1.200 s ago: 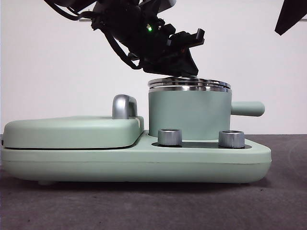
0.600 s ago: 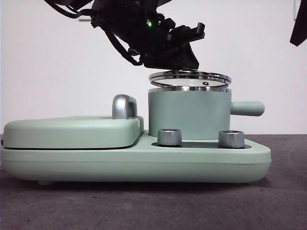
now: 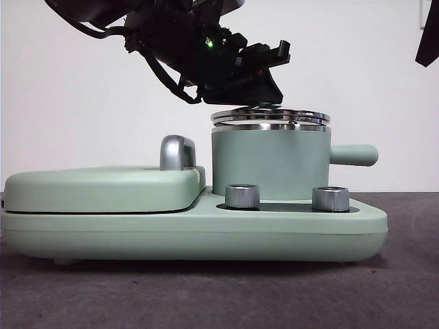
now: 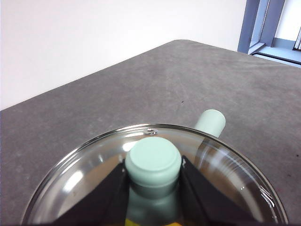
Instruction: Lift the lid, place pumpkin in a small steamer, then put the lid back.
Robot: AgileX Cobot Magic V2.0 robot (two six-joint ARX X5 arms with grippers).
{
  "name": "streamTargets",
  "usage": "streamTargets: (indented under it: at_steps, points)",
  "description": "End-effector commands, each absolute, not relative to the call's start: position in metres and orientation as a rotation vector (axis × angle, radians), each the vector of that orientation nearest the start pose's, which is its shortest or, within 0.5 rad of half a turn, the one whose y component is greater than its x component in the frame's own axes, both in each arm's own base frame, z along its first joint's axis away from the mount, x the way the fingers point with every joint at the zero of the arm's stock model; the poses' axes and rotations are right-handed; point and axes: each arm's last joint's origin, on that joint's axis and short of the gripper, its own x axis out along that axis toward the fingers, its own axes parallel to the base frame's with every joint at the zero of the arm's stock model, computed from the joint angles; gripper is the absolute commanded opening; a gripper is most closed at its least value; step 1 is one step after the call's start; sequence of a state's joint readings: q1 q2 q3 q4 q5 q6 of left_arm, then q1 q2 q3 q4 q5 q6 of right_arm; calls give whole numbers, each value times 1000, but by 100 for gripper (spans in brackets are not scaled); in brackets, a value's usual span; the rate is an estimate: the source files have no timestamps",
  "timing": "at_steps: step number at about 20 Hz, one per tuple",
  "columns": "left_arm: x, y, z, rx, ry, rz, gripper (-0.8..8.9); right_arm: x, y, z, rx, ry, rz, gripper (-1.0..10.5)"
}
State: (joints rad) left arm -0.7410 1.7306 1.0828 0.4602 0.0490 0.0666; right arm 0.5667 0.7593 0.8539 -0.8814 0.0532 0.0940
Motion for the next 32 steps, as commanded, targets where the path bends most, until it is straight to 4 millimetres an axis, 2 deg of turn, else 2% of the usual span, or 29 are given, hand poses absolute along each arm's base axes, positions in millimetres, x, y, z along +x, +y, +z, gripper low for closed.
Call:
streamTargets:
  at_steps: [1, 7, 12, 13, 16, 18, 20, 24, 29, 32]
  points:
    - [286, -269, 250, 119, 117, -803, 10, 115, 73, 300, -153, 775, 456, 370]
    - [291, -274, 232, 129, 155, -804, 10, 115, 73, 300, -153, 775, 456, 370]
    - [291, -275, 229, 134, 169, -806, 12, 115, 73, 300, -154, 774, 456, 370]
    - [291, -275, 229, 134, 168, -806, 56, 115, 73, 300, -153, 774, 456, 370]
    - [291, -275, 230, 127, 171, -806, 268, 115, 73, 300, -153, 774, 456, 370]
    - [290, -274, 232, 117, 174, -805, 323, 115, 73, 300, -153, 774, 456, 370]
    - [289, -273, 237, 96, 169, -803, 323, 115, 73, 300, -153, 775, 456, 370]
    - [276, -261, 265, 99, 173, -802, 345, 115, 73, 300, -153, 775, 456, 370]
    - [242, -224, 304, 135, 331, -786, 343, 115, 73, 301, -151, 768, 457, 370]
    - [224, -200, 315, 86, 486, -738, 343, 116, 73, 302, -147, 755, 459, 370]
